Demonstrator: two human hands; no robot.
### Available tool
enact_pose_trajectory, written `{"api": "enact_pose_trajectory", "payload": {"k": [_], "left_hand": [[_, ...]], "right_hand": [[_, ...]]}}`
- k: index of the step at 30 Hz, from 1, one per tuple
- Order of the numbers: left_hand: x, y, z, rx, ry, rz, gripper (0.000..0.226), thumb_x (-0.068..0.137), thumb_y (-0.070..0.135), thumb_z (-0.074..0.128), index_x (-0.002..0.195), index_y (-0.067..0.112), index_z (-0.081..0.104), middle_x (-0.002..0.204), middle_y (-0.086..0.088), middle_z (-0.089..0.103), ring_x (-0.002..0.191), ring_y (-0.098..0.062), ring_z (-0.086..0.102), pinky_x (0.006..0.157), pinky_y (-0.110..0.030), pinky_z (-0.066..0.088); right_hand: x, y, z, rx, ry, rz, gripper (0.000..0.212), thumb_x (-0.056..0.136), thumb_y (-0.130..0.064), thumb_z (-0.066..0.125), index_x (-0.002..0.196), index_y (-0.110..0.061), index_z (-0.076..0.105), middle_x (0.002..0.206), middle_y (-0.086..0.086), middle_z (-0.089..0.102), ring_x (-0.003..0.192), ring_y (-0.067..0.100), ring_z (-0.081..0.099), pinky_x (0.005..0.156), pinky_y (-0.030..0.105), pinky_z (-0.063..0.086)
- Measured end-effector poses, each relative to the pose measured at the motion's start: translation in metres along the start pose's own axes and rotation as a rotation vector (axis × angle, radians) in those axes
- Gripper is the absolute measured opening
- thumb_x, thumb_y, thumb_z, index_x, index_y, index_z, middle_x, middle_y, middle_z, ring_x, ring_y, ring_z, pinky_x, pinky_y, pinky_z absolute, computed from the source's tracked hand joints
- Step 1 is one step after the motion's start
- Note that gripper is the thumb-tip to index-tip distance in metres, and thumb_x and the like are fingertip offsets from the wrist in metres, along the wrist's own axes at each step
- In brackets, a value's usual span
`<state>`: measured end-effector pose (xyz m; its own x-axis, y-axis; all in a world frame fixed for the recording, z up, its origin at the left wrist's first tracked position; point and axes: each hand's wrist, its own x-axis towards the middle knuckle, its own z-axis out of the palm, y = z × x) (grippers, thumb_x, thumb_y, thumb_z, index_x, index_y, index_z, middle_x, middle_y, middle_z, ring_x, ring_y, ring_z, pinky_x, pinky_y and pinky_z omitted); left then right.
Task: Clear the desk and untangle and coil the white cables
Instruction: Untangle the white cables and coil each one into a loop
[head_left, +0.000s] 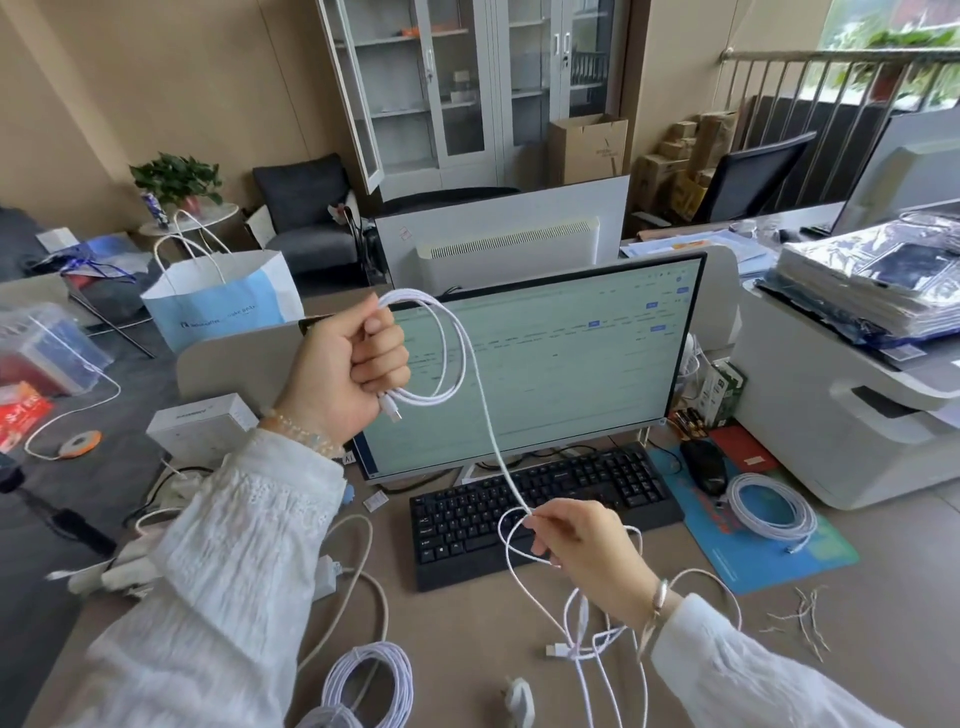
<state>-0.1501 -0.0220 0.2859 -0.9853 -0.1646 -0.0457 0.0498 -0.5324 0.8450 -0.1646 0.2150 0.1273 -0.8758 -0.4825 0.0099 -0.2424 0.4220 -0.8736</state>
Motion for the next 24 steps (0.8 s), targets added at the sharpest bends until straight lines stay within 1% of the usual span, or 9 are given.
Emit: {"api": "enact_pose_trajectory", "payload": {"k": [2,5,9,11,14,17,19,21,24], "left_hand": [[0.002,-0.006,0.000,0.063,0.019,-0.002,0.041,0.102,0.029,0.035,0.062,0.019,0.035,0.043,0.009,0.022,0.033,-0.004,0.018,0.035,-0.019,0.014],[0.003,-0.013,0.000,0.208,0.020,-0.015,0.042,0.103,0.029,0.033,0.063,0.018,0.035,0.045,0.007,0.022,0.034,-0.005,0.019,0.034,-0.019,0.016],[0.000,-0.021,0.001,0.454,0.008,-0.017,0.041,0.105,0.028,0.033,0.065,0.016,0.036,0.048,0.003,0.032,0.038,-0.012,0.030,0.039,-0.021,0.029],[-0.004,-0.025,0.005,0.520,-0.011,-0.019,0.041,0.105,0.027,0.034,0.065,0.015,0.040,0.051,-0.001,0.042,0.043,-0.017,0.041,0.044,-0.026,0.040],[-0.011,-0.031,0.017,0.495,-0.068,-0.071,0.045,0.104,0.025,0.035,0.062,0.014,0.045,0.056,-0.007,0.054,0.049,-0.022,0.055,0.049,-0.029,0.050],[-0.018,-0.040,0.032,0.473,-0.114,-0.164,0.050,0.105,0.027,0.034,0.060,0.012,0.050,0.060,-0.006,0.057,0.053,-0.020,0.058,0.052,-0.031,0.053],[-0.020,-0.046,0.038,0.486,-0.131,-0.228,0.047,0.104,0.029,0.035,0.071,0.003,0.054,0.063,-0.007,0.058,0.055,-0.022,0.061,0.055,-0.033,0.056],[-0.023,-0.050,0.042,0.478,-0.171,-0.284,0.038,0.104,0.029,0.035,0.084,0.002,0.052,0.059,-0.006,0.054,0.048,-0.019,0.057,0.050,-0.027,0.052],[-0.024,-0.052,0.043,0.442,-0.220,-0.365,0.039,0.104,0.029,0.032,0.071,0.012,0.041,0.047,0.002,0.036,0.035,-0.010,0.031,0.036,-0.020,0.029]], "right_hand": [[-0.004,-0.021,-0.004,-0.150,-0.007,-0.112,0.019,0.095,-0.013,0.054,0.085,-0.014,0.071,0.066,-0.004,0.066,0.059,0.003,0.058,0.060,0.012,0.043],[-0.010,-0.055,-0.012,-0.233,0.036,-0.288,0.017,0.095,-0.011,0.052,0.087,-0.007,0.067,0.070,0.002,0.065,0.063,0.014,0.057,0.063,0.025,0.044],[-0.014,-0.095,-0.033,-0.202,0.103,-0.433,0.003,0.088,-0.011,0.062,0.089,-0.009,0.064,0.074,-0.003,0.069,0.071,0.012,0.059,0.064,0.015,0.043],[-0.012,-0.108,-0.042,-0.195,0.075,-0.473,0.002,0.087,-0.009,0.063,0.086,-0.009,0.065,0.072,-0.003,0.069,0.068,0.011,0.061,0.063,0.017,0.047],[-0.002,-0.119,-0.047,-0.230,0.098,-0.546,0.005,0.087,-0.011,0.065,0.085,-0.007,0.066,0.073,-0.001,0.068,0.063,0.012,0.060,0.064,0.021,0.046],[0.009,-0.122,-0.048,-0.246,0.153,-0.583,0.005,0.087,-0.012,0.067,0.085,-0.008,0.066,0.079,-0.005,0.057,0.062,0.004,0.049,0.062,0.010,0.038],[0.014,-0.122,-0.050,-0.252,0.189,-0.575,0.006,0.087,-0.013,0.067,0.085,-0.008,0.066,0.082,-0.005,0.053,0.065,0.009,0.048,0.063,0.009,0.036],[0.017,-0.120,-0.054,-0.262,0.218,-0.570,0.006,0.088,-0.014,0.066,0.085,-0.008,0.066,0.081,-0.006,0.053,0.067,0.009,0.048,0.063,0.009,0.035],[0.017,-0.118,-0.060,-0.277,0.231,-0.578,0.006,0.087,-0.014,0.067,0.085,-0.008,0.066,0.080,-0.006,0.055,0.066,-0.003,0.046,0.065,0.005,0.035]]}}
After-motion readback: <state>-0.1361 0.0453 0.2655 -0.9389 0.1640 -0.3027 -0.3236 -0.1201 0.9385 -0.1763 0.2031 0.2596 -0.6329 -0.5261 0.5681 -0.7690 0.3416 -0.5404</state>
